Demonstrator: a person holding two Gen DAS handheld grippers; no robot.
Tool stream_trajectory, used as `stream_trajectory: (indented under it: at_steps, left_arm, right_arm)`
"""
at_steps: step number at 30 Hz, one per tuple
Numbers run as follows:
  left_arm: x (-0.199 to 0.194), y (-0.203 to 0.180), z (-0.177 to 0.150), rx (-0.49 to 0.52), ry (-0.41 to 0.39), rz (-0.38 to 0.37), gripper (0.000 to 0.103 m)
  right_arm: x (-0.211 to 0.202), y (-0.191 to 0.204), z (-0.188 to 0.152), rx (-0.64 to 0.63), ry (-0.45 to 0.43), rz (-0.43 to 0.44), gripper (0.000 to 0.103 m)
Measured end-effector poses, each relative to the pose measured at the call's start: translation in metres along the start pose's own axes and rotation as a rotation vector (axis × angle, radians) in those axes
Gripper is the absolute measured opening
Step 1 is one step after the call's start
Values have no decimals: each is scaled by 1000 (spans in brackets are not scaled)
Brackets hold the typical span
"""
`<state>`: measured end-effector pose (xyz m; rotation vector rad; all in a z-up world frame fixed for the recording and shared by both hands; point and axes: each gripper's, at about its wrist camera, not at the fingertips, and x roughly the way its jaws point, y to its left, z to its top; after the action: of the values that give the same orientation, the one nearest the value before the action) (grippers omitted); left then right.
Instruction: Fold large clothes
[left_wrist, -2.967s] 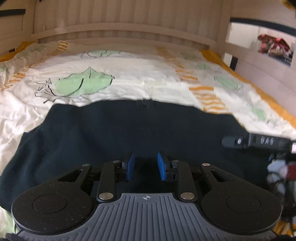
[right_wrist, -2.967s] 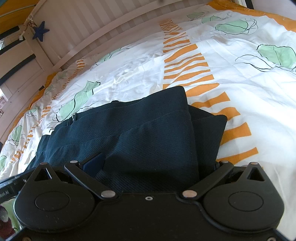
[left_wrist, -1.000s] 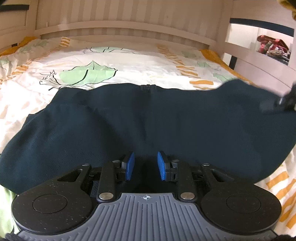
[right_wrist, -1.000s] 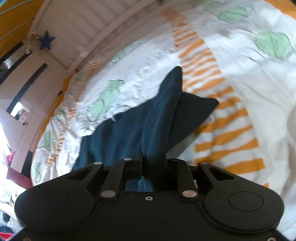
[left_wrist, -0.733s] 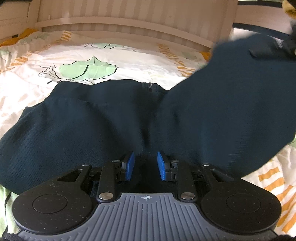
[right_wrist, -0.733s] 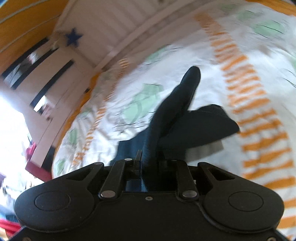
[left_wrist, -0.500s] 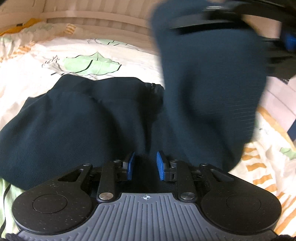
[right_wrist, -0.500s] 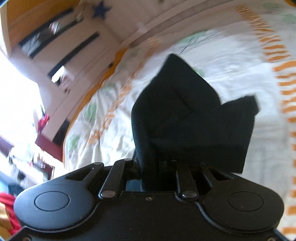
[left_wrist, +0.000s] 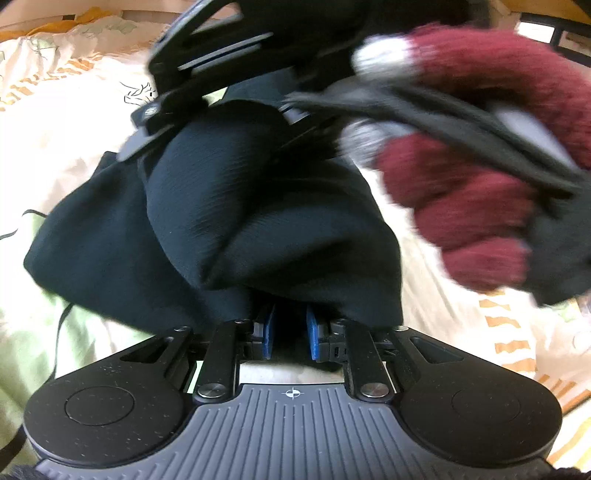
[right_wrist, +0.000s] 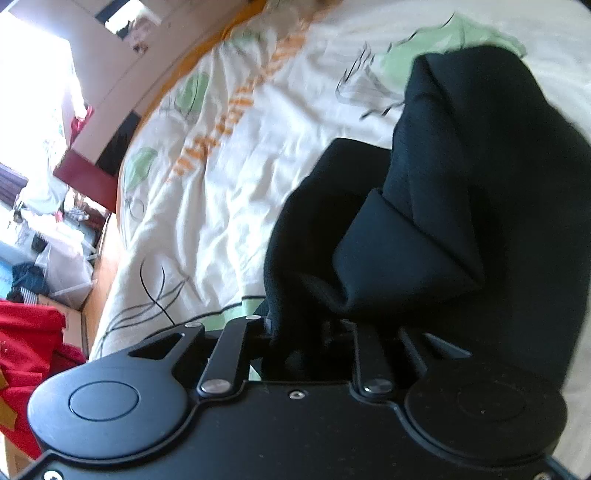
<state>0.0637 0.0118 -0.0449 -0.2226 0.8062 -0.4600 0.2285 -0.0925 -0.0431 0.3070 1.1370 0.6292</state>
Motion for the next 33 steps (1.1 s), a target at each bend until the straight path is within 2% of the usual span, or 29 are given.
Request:
stream_trajectory:
  at_steps: [3,5,10,13,17,21,23,27,28,29,30,31,32,33]
  left_arm:
    - [-8,-1,2,32,2,-10,18]
    - [-14,-4,4,49,12,-19,20]
    - [-26,-12,6,109,37,-48,22]
    - [-40,-19,13,162,18,-92,22]
    - [-61,-34,28,249,-59,-156,23]
    - [-68,-46,52,288,-162,-150,29]
    - [-64,-50,60,292,-194,-126,30]
    - [-40,-44,71,256,-217,-9,30]
    - [-31,-38,70,243,-204,24,30]
    - [-23,-29,69,225,-177,75,30]
    - [-11,-22,67,215,-130,135,30]
    - [1,-14,64,207,-81,187,30]
    - [8,-2,59,191,-47,217,30]
    - [12,7,55,169,-36,218,29]
  right_arm:
    - [-1,2,1,1,-17,62,55]
    - [-10,6,0,5,-42,126,70]
    - [-50,20,-2,-46,-139,225,73]
    - [-81,21,-4,-71,-225,258,78]
    - [-120,11,-14,-106,-336,166,78]
    - [-150,-12,-29,-65,-435,58,78]
    - [-161,-27,-39,-20,-483,5,79]
    - [-163,-46,-54,21,-516,-115,78]
    - [-164,-50,-58,15,-515,-141,73]
    - [-162,-51,-62,2,-511,-168,65]
    - [-158,-51,-63,-14,-503,-192,60]
    - [-152,-49,-63,-34,-497,-221,50]
    - [-149,-49,-64,-51,-495,-244,39]
    - [-145,-47,-64,-67,-492,-265,35]
